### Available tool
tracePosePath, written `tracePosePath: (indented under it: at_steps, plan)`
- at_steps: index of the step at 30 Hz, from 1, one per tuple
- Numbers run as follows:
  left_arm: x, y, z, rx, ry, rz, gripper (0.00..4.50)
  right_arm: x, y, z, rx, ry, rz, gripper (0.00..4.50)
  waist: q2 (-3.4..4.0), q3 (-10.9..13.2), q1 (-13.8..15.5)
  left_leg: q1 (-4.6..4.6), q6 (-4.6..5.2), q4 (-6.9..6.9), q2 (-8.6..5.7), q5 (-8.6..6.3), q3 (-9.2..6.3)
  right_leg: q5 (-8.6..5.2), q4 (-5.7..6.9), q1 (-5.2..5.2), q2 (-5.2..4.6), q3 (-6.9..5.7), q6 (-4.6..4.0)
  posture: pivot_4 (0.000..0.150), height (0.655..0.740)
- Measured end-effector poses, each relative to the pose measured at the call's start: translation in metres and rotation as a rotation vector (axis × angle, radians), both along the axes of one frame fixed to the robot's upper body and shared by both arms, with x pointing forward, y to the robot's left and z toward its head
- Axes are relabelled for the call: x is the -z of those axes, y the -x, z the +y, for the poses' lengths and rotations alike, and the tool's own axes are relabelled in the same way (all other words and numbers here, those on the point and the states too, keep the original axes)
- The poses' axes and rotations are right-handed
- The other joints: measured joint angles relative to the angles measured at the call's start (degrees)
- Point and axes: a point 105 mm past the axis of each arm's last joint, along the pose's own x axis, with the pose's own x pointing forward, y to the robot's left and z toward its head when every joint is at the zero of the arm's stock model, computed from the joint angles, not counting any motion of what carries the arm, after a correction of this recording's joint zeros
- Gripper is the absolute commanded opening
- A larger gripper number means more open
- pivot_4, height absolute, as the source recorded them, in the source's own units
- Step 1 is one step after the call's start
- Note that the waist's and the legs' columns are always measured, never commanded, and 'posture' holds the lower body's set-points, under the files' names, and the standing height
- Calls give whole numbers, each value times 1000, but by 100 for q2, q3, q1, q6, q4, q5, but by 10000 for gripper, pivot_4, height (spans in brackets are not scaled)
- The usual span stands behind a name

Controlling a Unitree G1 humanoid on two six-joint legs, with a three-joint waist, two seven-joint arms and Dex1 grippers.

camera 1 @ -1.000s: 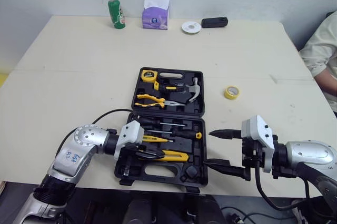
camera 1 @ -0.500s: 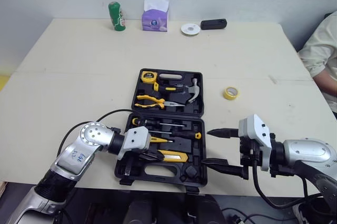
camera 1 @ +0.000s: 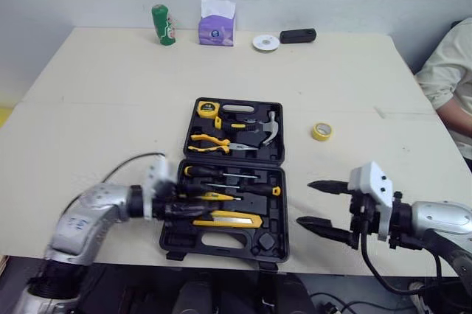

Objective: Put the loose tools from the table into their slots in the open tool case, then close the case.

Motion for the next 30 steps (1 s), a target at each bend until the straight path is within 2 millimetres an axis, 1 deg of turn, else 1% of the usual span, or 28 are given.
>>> tracePosePath:
  at_steps: [1, 3, 4, 5, 7, 9, 10, 11, 12, 13, 14, 16, 17, 18, 21, 24, 26, 29, 30]
  plan:
    - [-8, -4, 11, -75, 28, -13, 43682, -1, -6, -10, 47, -17, -12, 45000, 0, 0, -5, -1, 0, 0, 0, 0, 0, 0, -2, 0, 1, 0, 0, 1500, 7316]
    - [-12, -10, 30, -188, 41, -25, 44481, -1, -15, -29, 128, -19, -24, 45000, 0, 0, -4, 0, 0, 0, -1, 0, 2, 0, -1, 0, 2, 0, 0, 1500, 7316]
    - [-10, -13, 44, -272, 40, -29, 44481, -1, -20, -44, 187, -14, -36, 45000, 0, 0, -5, 0, 0, -1, -1, 0, 4, 0, -1, -1, 2, 0, 0, 1500, 7316]
    - [-7, -17, 64, -371, 32, -27, 44481, 1, -25, -63, 261, -5, -40, 45000, 0, 0, -1, 0, 0, -1, -3, 0, 7, 0, 0, -2, 2, -1, 0, 1500, 7316]
    - [1, -20, 96, -519, 3, -24, 44481, 5, -27, -91, 357, 12, -37, 45000, 0, 0, 5, 0, 1, -1, -3, 0, 8, 0, 0, -4, 3, -2, 0, 1500, 7316]
    - [9, -19, 130, -665, -39, -26, 44481, 11, -24, -122, 450, 35, -25, 45000, 0, 0, 4, -2, 4, -1, -3, -2, 10, 0, -1, -5, 2, -1, 0, 1500, 7316]
    - [11, -17, 142, -713, -55, -28, 44481, 13, -23, -134, 485, 43, -24, 45000, 0, 0, 4, -2, 6, -1, -3, -4, 11, 0, -3, -6, 1, 0, 0, 1500, 7316]
    - [14, -15, 157, -776, -75, -29, 44481, 14, -19, -150, 536, 54, -22, 45000, 0, 0, 5, -2, 6, -1, -3, -8, 11, 0, -4, -6, 0, 1, 0, 1500, 7316]
    - [15, -14, 166, -812, -89, -29, 44481, 14, -17, -159, 566, 58, -20, 45000, 0, 0, 7, -2, 5, -1, -2, -9, 10, 0, -4, -6, 0, 1, 0, 1500, 7316]
    - [14, -12, 182, -880, -102, -36, 44481, 15, -13, -176, 613, 75, -20, 45000, 0, 0, 14, -2, 5, -2, -2, -14, 10, 0, -5, -6, -2, 1, 0, 1500, 7316]
    - [13, -11, 190, -914, -106, -40, 44481, 15, -10, -186, 645, 87, -17, 45000, 0, 0, 14, -2, 4, -2, -1, -16, 10, 0, -5, -7, -3, 1, 0, 1500, 7316]
    - [8, -11, 208, -998, -130, -66, 44481, 16, 0, -215, 730, 124, -13, 45000, 0, 0, 17, -2, 3, -4, -1, -20, 10, 0, -7, -7, -4, 2, 0, 1500, 7316]
    - [6, -12, 219, -1051, -168, -86, 44481, 16, 6, -232, 783, 138, -13, 45000, 0, 0, 13, -1, 1, -6, -1, -21, 10, 0, -8, -8, -5, 3, 0, 1500, 7316]
    - [5, -12, 227, -1090, -197, -102, 44481, 15, 11, -242, 820, 142, -19, 45000, 0, 0, 5, 0, 1, -8, -1, -21, 10, 0, -8, -8, -5, 4, 0, 1500, 7316]
    - [4, -13, 240, -1170, -254, -153, 44481, 14, 19, -260, 884, 138, -35, 45000, 2, 0, -21, 3, -6, -11, 1, -21, 12, 0, -6, -10, -4, 6, 0, 1500, 7316]
    - [7, -15, 233, -1129, -237, -158, 44481, 13, 17, -261, 892, 131, -47, 45000, 3, 0, -87, 6, -21, -12, 3, -24, 15, 0, -1, -11, -5, 9, -1, 1500, 7316]
    - [8, -20, 223, -1072, -214, -138, 44481, 8, 10, -251, 846, 136, -63, 45000, 5, 1, -119, 6, -29, -12, 4, -24, 14, -1, 5, -13, -5, 9, -1, 1500, 7316]
    - [-1, -36, 192, -917, -190, -159, 44481, -5, -10, -225, 724, 133, -94, 45000, 6, 1, -144, 6, -32, -11, 3, -22, 14, 0, 10, -16, -6, 10, -2, 1500, 7316]
    - [-4, -39, 184, -875, -192, -165, 44481, -8, -15, -219, 692, 140, -90, 45000, 8, 3, -148, 5, -27, -11, 3, -19, 15, 0, 11, -18, -6, 11, -2, 1500, 7316]
